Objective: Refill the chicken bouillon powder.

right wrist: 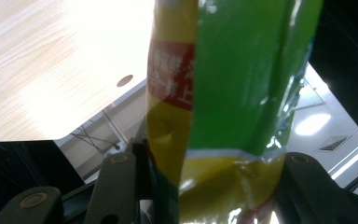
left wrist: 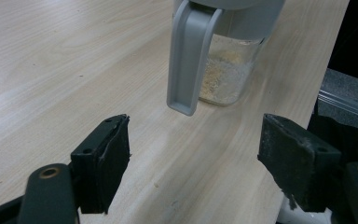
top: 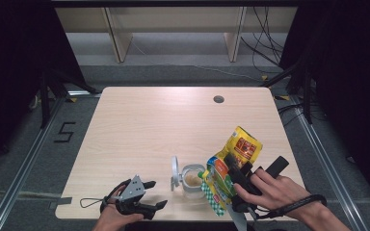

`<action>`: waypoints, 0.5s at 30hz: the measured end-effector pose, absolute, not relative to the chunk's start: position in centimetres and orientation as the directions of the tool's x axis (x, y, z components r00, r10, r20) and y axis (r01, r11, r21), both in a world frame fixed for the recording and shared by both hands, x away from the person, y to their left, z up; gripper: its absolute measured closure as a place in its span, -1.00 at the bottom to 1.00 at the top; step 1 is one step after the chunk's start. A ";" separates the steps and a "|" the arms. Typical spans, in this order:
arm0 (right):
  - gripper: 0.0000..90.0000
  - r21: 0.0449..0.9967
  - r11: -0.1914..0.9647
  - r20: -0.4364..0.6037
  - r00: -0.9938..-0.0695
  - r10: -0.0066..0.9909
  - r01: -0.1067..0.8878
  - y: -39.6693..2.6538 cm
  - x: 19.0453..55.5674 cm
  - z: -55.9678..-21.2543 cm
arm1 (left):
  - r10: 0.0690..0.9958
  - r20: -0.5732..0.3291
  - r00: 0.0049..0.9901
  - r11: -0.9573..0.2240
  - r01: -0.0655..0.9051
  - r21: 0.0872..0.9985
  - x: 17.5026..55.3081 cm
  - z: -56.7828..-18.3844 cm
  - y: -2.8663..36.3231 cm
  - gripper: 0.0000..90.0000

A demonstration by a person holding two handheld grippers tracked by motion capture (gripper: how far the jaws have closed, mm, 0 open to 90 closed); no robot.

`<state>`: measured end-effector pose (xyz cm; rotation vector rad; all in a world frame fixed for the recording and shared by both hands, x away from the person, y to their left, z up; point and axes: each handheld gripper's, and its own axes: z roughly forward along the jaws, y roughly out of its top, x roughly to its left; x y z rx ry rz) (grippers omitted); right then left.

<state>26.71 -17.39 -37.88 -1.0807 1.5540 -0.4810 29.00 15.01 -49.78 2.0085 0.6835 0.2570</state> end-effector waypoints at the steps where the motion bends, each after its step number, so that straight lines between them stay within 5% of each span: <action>1: 0.28 -0.783 0.496 -0.551 0.048 -0.833 -0.376 -17.4 26.7 -37.9 | 0.560 -0.098 0.823 -0.381 0.361 0.851 29.0 -49.8 15.0 -0.46; 15: 0.28 -0.779 0.500 -0.557 0.052 -0.829 -0.379 -17.3 26.7 -37.8 | 0.560 -0.098 0.823 -0.382 0.361 0.851 29.0 -49.8 15.0 -0.46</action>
